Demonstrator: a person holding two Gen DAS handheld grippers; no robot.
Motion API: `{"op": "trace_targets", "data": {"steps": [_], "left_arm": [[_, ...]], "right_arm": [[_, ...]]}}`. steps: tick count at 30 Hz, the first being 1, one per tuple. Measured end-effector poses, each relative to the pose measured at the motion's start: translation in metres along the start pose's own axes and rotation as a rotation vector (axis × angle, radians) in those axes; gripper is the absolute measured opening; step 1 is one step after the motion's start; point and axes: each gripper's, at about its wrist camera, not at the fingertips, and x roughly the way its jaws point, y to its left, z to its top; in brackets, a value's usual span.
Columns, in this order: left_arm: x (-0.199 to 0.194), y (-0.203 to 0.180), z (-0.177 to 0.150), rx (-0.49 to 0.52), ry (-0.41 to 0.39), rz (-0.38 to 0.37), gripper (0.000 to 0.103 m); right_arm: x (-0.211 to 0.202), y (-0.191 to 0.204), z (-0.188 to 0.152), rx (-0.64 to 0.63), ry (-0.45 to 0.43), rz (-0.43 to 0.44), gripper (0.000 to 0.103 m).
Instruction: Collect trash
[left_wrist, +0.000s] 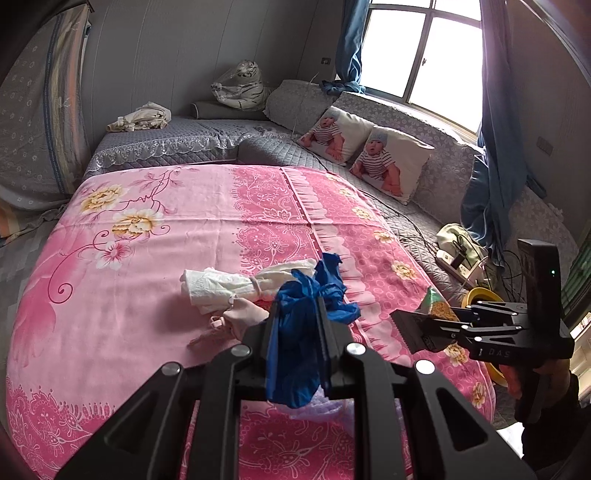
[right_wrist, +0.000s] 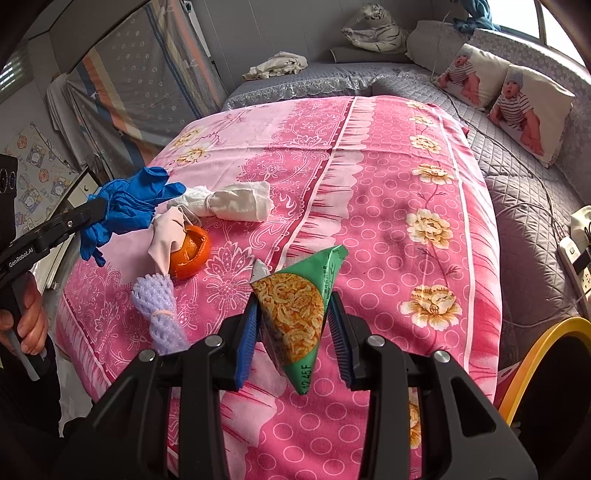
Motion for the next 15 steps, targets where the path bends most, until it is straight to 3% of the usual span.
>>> {"op": "trace_targets", "data": {"steps": [15], "left_arm": [[0.025,-0.079,0.024,0.117,0.012,-0.094,0.016]], "right_arm": [[-0.029,-0.058,-0.008,0.094,-0.058,-0.055,0.035]]}}
